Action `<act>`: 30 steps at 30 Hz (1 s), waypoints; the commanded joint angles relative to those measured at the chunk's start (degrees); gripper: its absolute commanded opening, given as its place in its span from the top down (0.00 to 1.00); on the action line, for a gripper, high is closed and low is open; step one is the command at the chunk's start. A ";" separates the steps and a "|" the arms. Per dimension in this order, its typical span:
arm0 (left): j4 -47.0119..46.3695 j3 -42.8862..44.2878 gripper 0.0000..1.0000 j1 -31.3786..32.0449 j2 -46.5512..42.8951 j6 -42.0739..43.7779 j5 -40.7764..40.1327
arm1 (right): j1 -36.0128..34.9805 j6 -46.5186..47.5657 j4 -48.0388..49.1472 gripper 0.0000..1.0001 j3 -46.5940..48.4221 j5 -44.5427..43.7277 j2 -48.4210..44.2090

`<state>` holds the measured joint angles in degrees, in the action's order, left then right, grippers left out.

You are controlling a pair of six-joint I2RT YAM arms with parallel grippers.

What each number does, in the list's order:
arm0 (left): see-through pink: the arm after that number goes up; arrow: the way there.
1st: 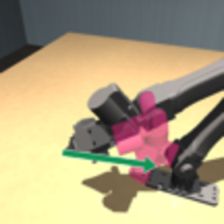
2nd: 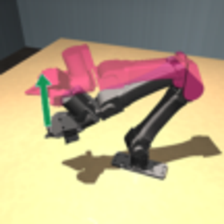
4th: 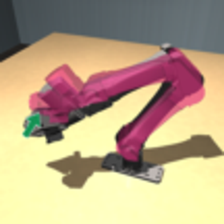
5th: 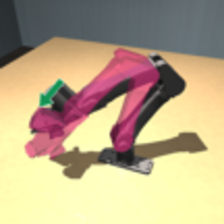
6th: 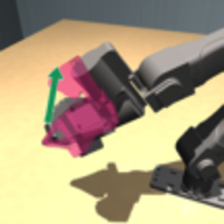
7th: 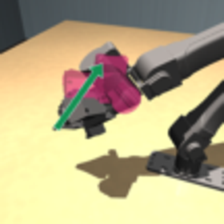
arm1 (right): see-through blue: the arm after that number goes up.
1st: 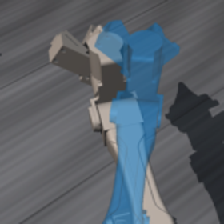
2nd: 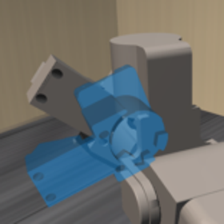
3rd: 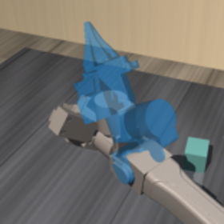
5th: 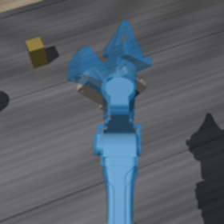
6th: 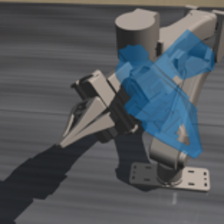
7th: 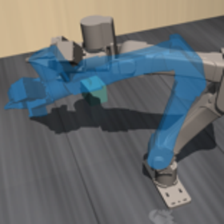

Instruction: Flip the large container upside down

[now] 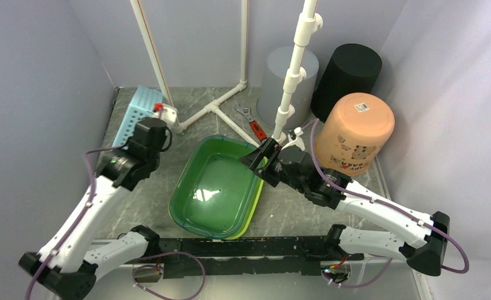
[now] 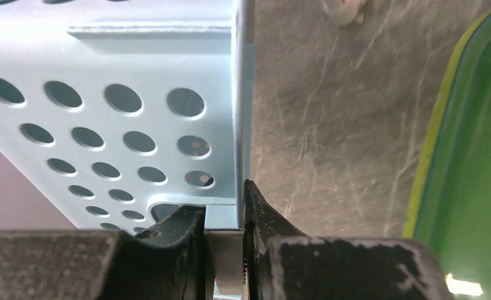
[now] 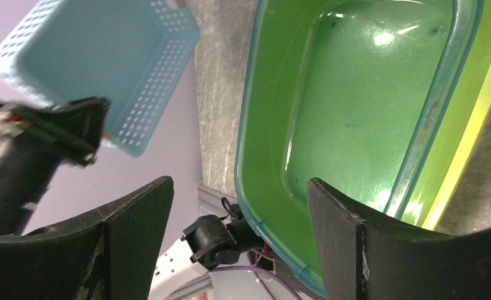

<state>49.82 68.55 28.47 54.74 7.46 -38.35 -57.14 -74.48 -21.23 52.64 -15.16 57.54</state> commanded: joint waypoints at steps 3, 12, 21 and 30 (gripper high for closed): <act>-19.06 -9.25 0.97 -6.59 -0.23 20.11 3.22 | -0.12 3.30 -1.23 0.18 1.24 0.03 -1.76; -21.88 -18.94 0.97 -13.68 3.23 36.34 10.74 | -0.15 4.61 -2.65 0.18 0.02 -0.79 -4.61; -17.75 -19.42 0.83 -14.07 1.05 34.79 13.68 | -0.08 5.21 -1.86 0.17 -0.93 -1.14 -4.89; -5.12 -18.09 0.50 -14.05 -5.73 21.63 23.14 | -0.06 5.48 -0.62 0.17 -1.17 0.39 -3.14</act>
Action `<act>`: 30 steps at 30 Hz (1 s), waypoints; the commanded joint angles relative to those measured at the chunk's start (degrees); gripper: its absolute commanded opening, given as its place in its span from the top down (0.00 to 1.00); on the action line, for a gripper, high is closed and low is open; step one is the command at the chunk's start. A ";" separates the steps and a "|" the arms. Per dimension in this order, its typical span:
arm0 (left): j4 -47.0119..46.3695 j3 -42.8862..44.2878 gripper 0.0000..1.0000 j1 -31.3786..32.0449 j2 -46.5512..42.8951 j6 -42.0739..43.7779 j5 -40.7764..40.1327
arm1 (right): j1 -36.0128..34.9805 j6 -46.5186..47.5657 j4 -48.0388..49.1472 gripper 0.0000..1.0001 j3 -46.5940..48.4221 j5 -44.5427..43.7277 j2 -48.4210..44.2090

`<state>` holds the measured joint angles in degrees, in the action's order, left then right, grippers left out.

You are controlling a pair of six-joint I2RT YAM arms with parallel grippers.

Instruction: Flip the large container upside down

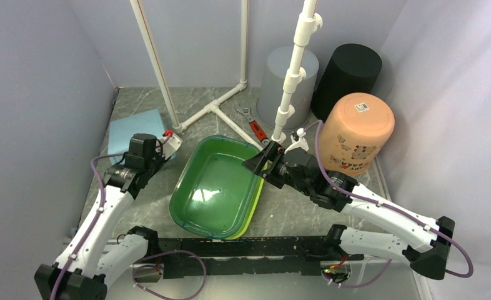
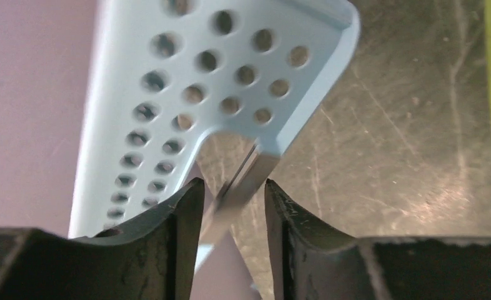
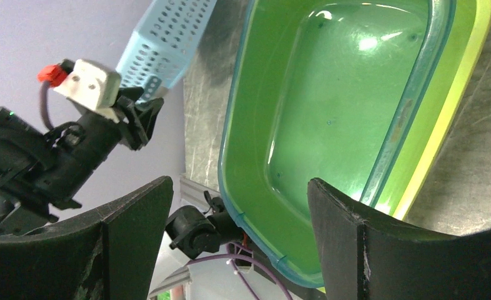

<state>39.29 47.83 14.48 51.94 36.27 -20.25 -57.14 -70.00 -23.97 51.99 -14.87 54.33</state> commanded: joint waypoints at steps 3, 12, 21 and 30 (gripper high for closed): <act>7.56 2.17 0.48 -0.07 -4.44 -10.25 5.98 | -0.03 1.00 2.59 0.17 -0.82 0.17 0.08; 7.17 5.78 0.19 0.50 -8.51 -26.68 3.29 | 0.01 0.77 2.48 0.17 -1.05 0.38 -0.29; 17.89 27.44 0.05 0.22 5.29 -61.74 -7.81 | 0.16 0.35 2.56 0.16 -1.13 -1.33 -0.46; 16.76 15.11 0.05 -11.51 6.00 -83.76 5.07 | 0.17 -1.19 -0.90 0.16 -2.27 -2.73 -4.36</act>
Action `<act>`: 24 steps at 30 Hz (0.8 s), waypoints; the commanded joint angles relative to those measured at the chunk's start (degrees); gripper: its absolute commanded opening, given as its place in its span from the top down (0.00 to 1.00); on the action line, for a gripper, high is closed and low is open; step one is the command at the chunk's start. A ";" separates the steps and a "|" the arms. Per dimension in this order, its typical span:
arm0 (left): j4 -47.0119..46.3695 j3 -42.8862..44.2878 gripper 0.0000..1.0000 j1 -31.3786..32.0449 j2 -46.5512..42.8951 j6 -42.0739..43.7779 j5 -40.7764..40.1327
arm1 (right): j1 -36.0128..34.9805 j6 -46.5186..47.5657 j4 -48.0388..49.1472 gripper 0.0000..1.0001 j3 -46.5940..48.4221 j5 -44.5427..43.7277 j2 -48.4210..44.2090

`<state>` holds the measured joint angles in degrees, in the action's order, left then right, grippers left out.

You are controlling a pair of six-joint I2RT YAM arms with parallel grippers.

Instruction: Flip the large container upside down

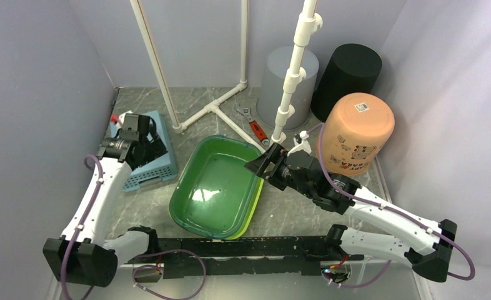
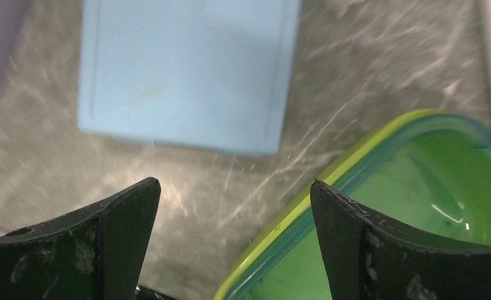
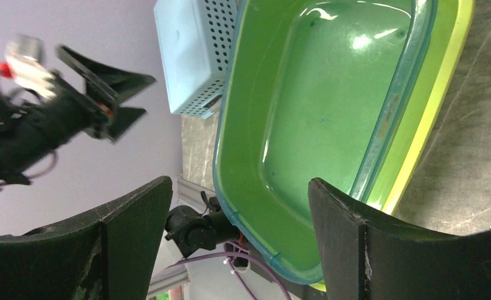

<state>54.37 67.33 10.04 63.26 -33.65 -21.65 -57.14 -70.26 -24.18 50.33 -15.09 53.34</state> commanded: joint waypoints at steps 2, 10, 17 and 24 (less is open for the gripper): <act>-0.08 -7.34 0.05 -12.27 -6.21 -15.68 10.20 | 0.12 -0.44 0.81 0.16 -1.72 -2.27 -4.87; -9.29 -14.87 0.05 -27.79 -3.71 -16.49 23.11 | 0.02 5.29 0.37 0.13 2.16 3.91 0.69; -21.42 -19.54 0.05 -30.30 0.65 -15.97 29.38 | 0.02 6.62 3.24 0.13 2.82 8.66 5.46; -28.69 -15.61 0.06 -34.68 10.08 -11.61 30.29 | 0.08 7.94 2.32 0.12 4.73 9.76 8.19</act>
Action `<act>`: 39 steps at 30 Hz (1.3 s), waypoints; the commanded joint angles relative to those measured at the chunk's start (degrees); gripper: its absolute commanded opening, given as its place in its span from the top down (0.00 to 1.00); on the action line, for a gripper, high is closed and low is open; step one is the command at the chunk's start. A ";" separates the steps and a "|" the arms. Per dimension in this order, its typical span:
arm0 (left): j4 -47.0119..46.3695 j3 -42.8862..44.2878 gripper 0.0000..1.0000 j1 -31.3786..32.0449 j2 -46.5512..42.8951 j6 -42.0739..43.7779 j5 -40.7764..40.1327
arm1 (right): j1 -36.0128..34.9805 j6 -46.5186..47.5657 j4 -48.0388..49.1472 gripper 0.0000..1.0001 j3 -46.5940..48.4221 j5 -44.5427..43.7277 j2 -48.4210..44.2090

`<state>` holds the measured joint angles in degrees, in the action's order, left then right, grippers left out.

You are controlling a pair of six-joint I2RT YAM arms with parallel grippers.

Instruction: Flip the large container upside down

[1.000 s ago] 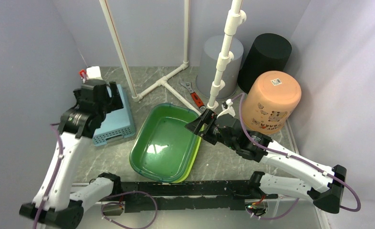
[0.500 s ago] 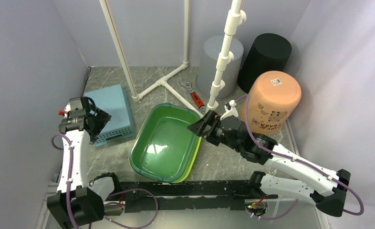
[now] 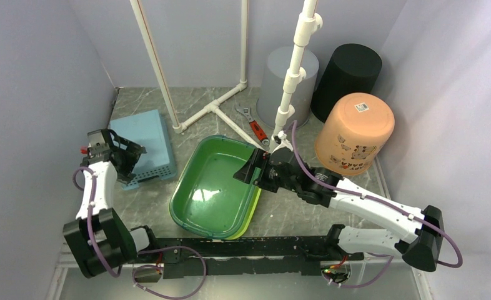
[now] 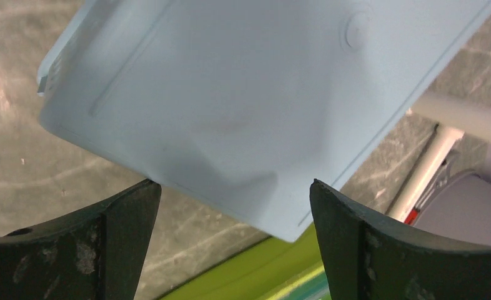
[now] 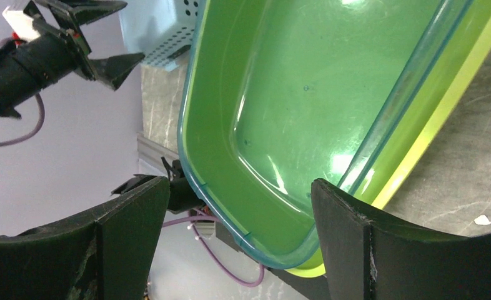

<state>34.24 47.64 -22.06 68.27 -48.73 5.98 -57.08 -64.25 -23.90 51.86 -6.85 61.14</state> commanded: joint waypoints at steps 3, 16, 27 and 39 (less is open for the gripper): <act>-8.66 9.99 0.09 -4.30 12.79 8.04 3.74 | 0.02 2.01 2.51 0.12 3.00 2.24 1.06; -9.35 29.36 0.16 -4.75 33.90 17.95 12.13 | 0.04 3.06 3.18 0.12 4.47 4.52 6.15; -6.87 37.86 0.19 -4.66 40.12 17.51 14.30 | 0.04 4.00 -3.74 0.12 8.15 1.31 11.45; -0.89 21.64 0.08 -4.97 17.82 15.37 3.98 | -0.72 -2.44 -17.30 0.16 12.61 -10.24 18.38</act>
<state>30.50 73.30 -26.81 95.61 -31.14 13.58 -57.49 -63.99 -37.34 62.63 -12.21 78.67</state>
